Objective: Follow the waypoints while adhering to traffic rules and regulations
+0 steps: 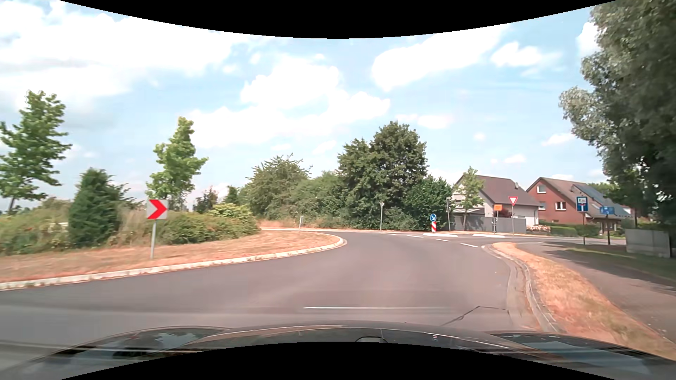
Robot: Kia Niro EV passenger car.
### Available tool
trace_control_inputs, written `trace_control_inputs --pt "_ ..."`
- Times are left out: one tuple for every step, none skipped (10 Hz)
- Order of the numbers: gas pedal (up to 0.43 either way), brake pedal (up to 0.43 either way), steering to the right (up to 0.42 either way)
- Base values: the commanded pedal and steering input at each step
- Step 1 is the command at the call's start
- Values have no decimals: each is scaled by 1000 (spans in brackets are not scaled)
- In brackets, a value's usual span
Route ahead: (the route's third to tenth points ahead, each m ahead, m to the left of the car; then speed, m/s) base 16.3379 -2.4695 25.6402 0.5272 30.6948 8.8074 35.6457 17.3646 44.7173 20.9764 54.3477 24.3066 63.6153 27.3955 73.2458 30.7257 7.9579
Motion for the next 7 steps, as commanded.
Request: trace_control_inputs --pt "110 0 198" --pt "110 0 196" --pt "110 0 190" --pt "110 0 179" --pt "110 0 162" --pt "110 0 135" --pt "110 0 83"
